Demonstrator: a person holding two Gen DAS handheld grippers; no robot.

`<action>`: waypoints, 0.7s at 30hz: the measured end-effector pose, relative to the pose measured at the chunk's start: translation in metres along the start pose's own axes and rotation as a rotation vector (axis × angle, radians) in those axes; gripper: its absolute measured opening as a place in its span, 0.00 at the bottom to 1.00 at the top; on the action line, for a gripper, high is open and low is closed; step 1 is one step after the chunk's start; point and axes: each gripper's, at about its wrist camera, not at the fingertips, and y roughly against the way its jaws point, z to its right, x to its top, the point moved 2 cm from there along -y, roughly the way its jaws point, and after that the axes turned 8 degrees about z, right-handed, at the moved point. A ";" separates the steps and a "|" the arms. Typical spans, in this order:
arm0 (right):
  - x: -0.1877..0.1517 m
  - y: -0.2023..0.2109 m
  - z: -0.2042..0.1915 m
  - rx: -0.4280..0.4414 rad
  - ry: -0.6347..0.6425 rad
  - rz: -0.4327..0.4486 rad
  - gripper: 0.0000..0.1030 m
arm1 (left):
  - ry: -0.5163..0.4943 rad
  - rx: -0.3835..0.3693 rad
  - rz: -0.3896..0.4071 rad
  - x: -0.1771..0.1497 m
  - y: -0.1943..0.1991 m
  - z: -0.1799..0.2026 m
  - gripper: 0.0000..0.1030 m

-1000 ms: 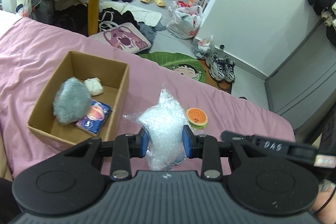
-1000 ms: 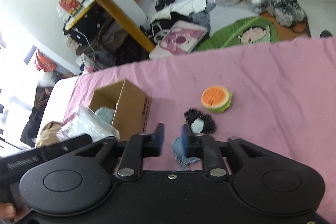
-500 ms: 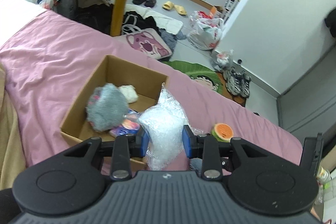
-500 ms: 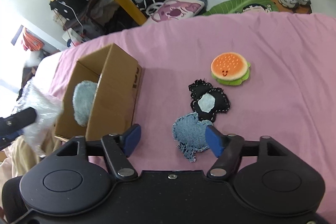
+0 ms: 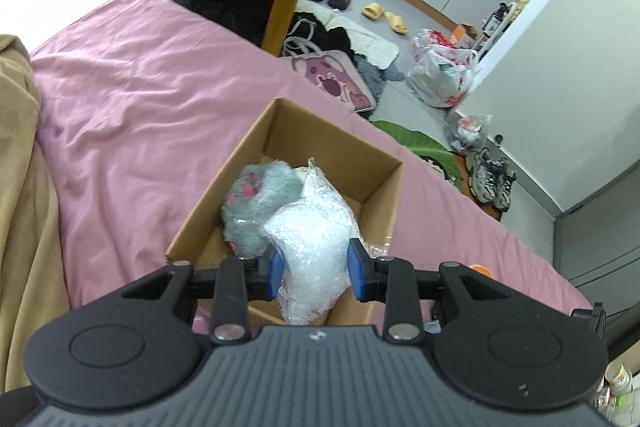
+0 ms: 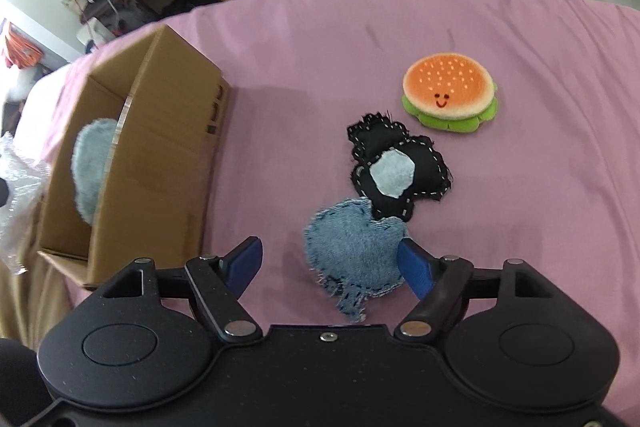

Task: Organize soft objects
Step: 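Lower the bag into the box with left gripper while right gripper carries denim plush there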

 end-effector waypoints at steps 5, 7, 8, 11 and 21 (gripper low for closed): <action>-0.005 -0.013 0.001 -0.043 0.014 -0.026 0.61 | 0.030 0.013 -0.010 0.000 -0.009 -0.012 0.31; -0.006 -0.013 0.001 -0.079 0.032 -0.020 0.44 | 0.035 0.020 -0.018 0.000 -0.013 -0.014 0.31; -0.006 -0.012 0.002 -0.087 0.035 -0.017 0.37 | 0.038 0.025 -0.025 -0.001 -0.016 -0.015 0.31; -0.004 -0.004 0.003 -0.052 0.029 -0.009 0.29 | 0.046 0.039 -0.048 -0.002 -0.022 -0.019 0.31; 0.012 0.033 -0.022 -0.002 0.080 0.074 0.28 | 0.081 0.048 -0.043 -0.002 -0.023 -0.027 0.32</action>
